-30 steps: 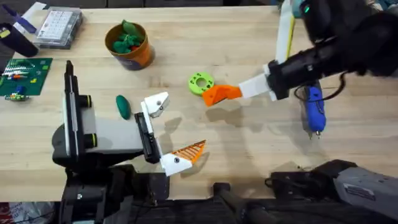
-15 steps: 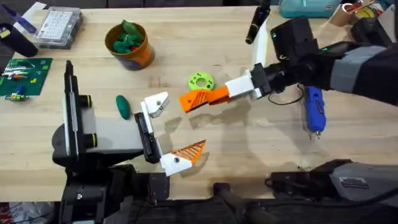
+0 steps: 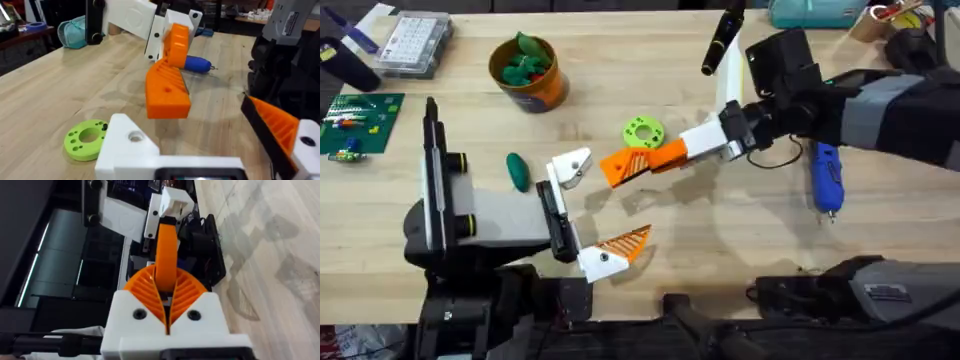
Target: Pick up the gripper from the table and insert it into the empty holder that is missing its gripper. Then pick up a screw, insert it into the mounting hole, and use the screwdriver to tighten it. Finally, clean up the table by picking up the vegetable and placing it into the bucket.
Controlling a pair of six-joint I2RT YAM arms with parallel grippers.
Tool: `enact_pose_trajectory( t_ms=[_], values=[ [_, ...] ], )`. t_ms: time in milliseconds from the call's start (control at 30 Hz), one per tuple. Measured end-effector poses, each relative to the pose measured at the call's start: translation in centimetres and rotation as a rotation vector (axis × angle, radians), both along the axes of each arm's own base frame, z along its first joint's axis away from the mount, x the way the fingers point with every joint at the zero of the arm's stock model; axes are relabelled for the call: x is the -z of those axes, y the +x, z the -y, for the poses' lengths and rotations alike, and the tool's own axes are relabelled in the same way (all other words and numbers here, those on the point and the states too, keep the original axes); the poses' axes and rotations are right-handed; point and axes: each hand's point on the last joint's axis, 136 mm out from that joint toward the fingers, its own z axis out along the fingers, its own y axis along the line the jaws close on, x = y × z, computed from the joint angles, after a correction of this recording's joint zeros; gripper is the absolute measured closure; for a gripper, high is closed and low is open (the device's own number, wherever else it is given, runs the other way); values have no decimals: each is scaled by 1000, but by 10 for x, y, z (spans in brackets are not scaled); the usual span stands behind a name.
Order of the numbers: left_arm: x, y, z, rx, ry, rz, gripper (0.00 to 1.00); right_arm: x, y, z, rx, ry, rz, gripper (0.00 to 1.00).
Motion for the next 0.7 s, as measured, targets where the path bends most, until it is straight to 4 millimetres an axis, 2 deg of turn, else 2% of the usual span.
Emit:
enact_pose_trajectory(
  t_ms=[533,700],
  values=[
    [0,0,0,0,0,0,11,-4,5,-3,3,7,8,994],
    [0,0,0,0,0,0,11,6,3,-11,-25,-2,-22,994]
  ],
)
